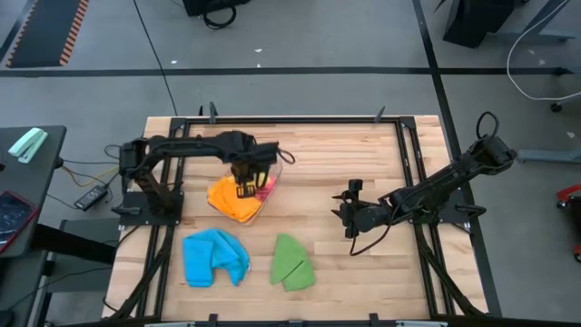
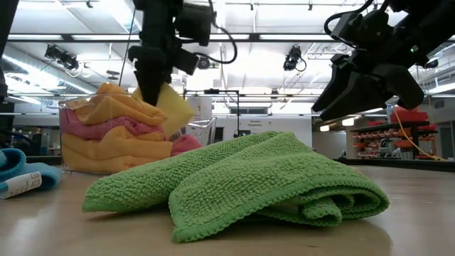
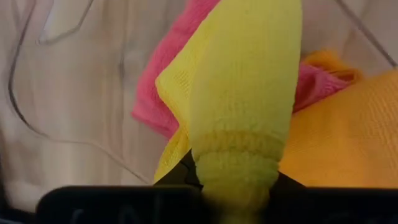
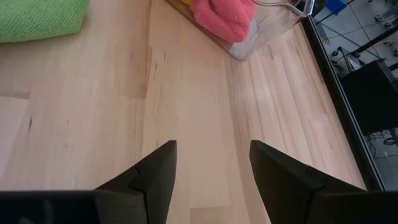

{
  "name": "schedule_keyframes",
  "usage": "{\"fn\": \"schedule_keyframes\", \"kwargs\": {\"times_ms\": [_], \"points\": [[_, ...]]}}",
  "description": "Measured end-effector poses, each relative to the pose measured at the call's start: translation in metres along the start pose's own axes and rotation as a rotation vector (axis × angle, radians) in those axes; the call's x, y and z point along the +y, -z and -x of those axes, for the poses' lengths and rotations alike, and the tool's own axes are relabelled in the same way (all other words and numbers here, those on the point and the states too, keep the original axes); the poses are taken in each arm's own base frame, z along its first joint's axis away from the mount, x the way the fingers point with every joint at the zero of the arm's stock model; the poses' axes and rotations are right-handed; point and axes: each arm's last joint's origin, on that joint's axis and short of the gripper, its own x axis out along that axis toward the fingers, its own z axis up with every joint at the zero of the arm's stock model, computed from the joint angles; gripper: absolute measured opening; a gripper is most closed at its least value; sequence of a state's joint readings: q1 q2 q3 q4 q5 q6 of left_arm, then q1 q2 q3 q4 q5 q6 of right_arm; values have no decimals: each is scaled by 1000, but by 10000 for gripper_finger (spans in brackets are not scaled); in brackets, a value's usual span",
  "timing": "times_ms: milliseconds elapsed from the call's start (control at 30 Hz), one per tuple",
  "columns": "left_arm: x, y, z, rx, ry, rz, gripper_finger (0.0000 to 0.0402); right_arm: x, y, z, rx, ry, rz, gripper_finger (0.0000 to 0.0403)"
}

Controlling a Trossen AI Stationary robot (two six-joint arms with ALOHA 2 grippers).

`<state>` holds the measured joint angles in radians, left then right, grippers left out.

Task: Fold microfiber towels
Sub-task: Put the folded yellow microfiber towel into the transparent bin

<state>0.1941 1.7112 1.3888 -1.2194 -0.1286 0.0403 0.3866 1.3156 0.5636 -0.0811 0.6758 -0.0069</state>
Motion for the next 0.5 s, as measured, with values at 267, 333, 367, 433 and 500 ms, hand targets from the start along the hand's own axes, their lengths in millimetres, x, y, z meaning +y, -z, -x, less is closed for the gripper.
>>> {"fn": "schedule_keyframes", "kwargs": {"times_ms": [267,333,367,433,500], "points": [[20,0,0,-49,282,124,53,0,0,0,-1,0,1,212],[22,-2,0,-63,283,128,57,0,0,0,-1,-4,2,212],[22,-2,0,-66,283,129,58,1,0,0,-2,-6,2,212],[22,-2,0,-69,283,126,54,1,0,0,-2,-6,4,212],[22,-2,-2,-70,284,124,47,1,0,0,-2,-6,4,212]]}}
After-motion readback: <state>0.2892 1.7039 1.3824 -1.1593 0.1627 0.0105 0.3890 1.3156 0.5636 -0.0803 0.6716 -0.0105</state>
